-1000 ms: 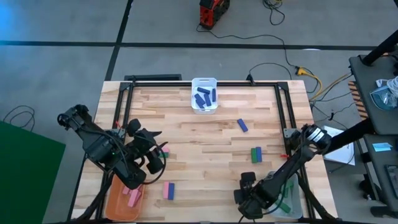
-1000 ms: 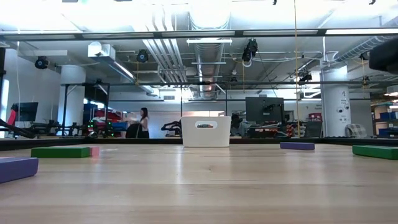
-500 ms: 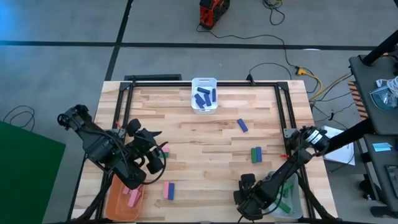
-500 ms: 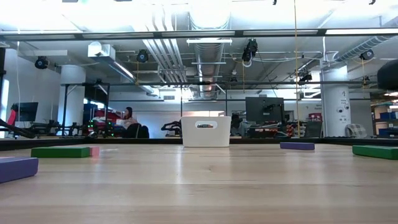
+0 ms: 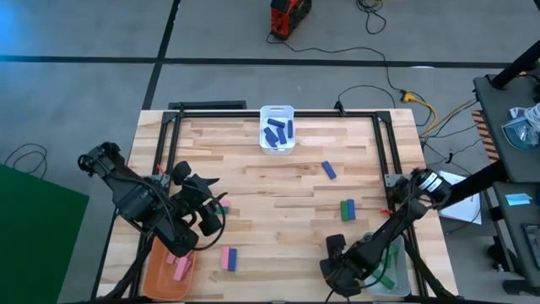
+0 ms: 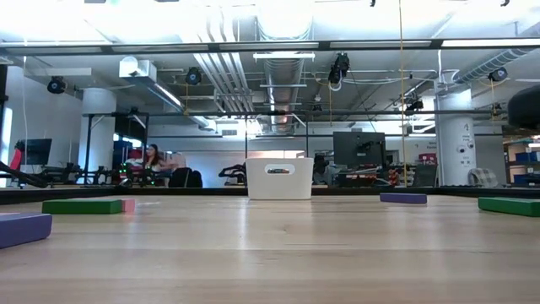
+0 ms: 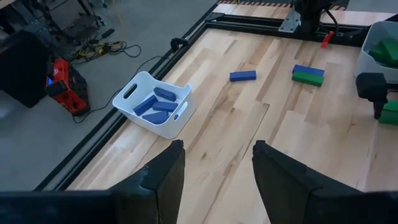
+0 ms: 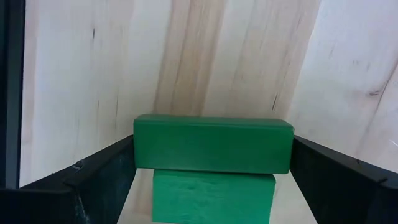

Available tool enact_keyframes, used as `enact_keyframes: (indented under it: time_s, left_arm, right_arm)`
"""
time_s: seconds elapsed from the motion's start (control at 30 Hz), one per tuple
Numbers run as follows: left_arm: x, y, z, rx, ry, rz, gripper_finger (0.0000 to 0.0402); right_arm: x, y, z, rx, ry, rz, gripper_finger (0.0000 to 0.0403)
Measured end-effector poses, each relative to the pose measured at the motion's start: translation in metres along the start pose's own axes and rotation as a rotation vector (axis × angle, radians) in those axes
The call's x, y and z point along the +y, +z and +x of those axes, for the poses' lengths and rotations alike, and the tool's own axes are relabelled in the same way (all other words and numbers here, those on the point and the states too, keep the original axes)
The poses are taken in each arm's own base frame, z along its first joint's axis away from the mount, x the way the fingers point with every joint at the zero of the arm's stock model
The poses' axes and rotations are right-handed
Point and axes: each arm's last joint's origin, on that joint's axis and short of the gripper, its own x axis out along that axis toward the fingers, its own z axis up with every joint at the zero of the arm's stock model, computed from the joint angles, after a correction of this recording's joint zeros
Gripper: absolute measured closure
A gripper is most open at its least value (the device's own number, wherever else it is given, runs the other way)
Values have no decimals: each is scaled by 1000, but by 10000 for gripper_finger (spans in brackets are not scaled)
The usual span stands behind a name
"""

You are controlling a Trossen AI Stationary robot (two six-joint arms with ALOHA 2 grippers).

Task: Sort blocks
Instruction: Put the green block into the gray bin

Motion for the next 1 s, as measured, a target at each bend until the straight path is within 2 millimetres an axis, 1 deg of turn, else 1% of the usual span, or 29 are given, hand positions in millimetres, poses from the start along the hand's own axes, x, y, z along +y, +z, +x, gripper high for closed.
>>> enact_keyframes:
  time_s: [0.1, 0.3, 0.53, 0.6, 0.73, 1.0]
  left_arm:
    - [0, 0, 0, 6, -3, 1, 235]
    - [1, -1, 0, 10, 3, 11, 235]
    - [2, -2, 0, 16, 12, 29, 235]
    - [3, -2, 0, 18, 15, 34, 235]
    - [3, -2, 0, 17, 15, 33, 235]
    - [3, -2, 0, 15, 16, 29, 235]
  right_arm:
    - [-1, -2, 2, 2, -9, -5, 14]
    - [-1, 0, 4, -32, -15, 59, 14]
    - [-2, -1, 6, -37, -26, 88, 15]
    - [-2, -1, 6, -38, -27, 93, 22]
    - [-2, -1, 6, -40, -26, 110, 53]
    - [-1, 2, 2, -45, -22, 117, 55]
